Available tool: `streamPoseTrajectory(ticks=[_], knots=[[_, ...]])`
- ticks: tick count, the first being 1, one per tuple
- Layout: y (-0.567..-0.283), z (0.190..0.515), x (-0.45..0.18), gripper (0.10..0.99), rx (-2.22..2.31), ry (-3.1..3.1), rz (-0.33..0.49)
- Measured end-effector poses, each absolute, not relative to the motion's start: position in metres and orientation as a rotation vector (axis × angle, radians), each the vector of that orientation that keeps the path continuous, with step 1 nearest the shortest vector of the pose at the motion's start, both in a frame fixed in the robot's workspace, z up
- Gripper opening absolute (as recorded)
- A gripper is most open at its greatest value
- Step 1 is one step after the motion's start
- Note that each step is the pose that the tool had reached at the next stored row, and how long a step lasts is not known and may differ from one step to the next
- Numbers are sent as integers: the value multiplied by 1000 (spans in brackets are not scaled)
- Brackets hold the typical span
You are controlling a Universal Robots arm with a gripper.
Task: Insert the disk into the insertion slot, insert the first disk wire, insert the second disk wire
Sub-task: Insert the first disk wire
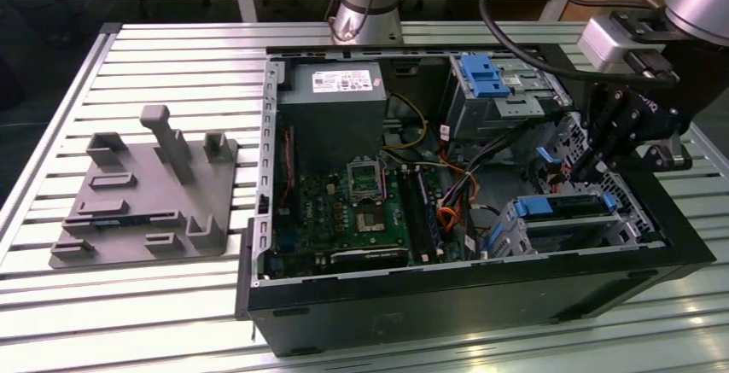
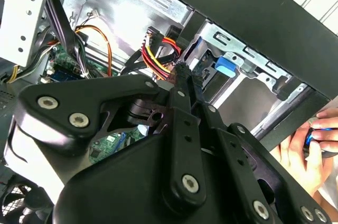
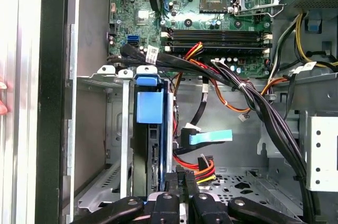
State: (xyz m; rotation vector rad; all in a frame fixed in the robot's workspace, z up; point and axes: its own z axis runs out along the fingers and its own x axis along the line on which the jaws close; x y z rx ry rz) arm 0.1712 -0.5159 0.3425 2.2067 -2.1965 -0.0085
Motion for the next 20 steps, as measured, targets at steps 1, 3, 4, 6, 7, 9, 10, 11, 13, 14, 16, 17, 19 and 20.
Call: streamPoseTrajectory(ticks=[1,3,4,6,7,9,10,11,13,14,16,17,19,20], knots=[[-517,342,171,165,2208,-2198,-12],[-519,342,171,165,2212,-2202,-19],[-520,342,171,165,2213,-2203,-22],[-522,342,171,165,2214,-2204,-24],[-522,342,171,165,2214,-2204,-25],[-522,342,171,165,2214,-2204,-25],[-522,342,171,165,2214,-2204,-25],[-522,342,171,165,2214,-2204,-25],[-522,342,171,165,2214,-2204,-25],[-522,342,171,165,2214,-2204,-25],[-523,342,171,165,2214,-2204,-25],[-523,342,171,165,2214,-2204,-26],[-524,342,171,165,2213,-2204,-27],[-525,342,171,165,2213,-2203,-28]])
